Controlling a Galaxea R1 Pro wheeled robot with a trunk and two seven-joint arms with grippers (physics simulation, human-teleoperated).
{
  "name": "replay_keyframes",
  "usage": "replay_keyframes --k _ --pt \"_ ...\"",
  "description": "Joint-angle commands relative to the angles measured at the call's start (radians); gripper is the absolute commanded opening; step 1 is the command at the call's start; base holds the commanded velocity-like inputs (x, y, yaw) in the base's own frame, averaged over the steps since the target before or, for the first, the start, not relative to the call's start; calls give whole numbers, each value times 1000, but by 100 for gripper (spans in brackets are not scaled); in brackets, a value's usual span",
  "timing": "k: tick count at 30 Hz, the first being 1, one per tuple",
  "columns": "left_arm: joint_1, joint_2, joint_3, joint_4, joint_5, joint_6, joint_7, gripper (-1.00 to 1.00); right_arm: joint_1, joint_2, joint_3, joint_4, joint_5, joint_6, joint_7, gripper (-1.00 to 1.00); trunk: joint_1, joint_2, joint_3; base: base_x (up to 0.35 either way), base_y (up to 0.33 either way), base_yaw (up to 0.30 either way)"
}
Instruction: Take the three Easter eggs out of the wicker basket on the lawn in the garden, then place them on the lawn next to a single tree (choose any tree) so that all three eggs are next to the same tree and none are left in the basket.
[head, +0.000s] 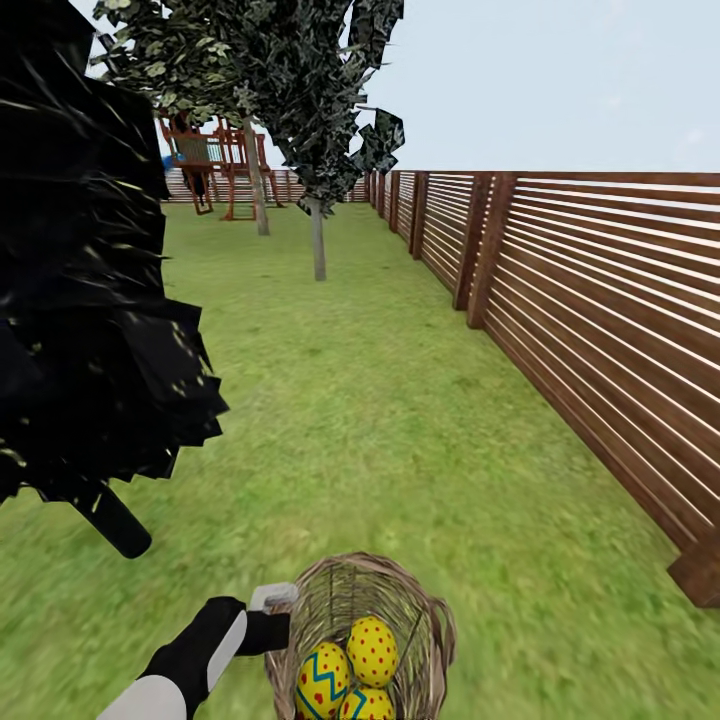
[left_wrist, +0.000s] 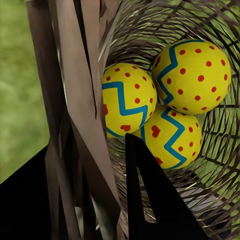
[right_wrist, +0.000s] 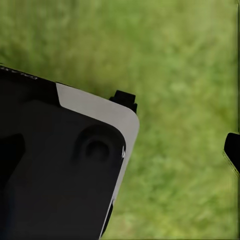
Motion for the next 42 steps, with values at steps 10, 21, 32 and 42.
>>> replay_keyframes --k 10,21,32,42 --pt "0 1 -1 -1 16 6 3 -100 -1 42 -8 10 13 0 3 100 1 -1 -1 321 0 0" --pt "0 1 -1 1 16 6 5 -100 23 45 -7 32 19 2 1 100 1 -1 -1 321 0 0" --pt "0 2 -1 -1 16 6 5 -100 23 45 -7 29 19 -2 1 100 1 -1 -1 321 0 0" --pt "0 2 -1 -1 16 6 5 -100 23 44 -10 23 5 -4 3 100 1 -1 1 321 0 -159"
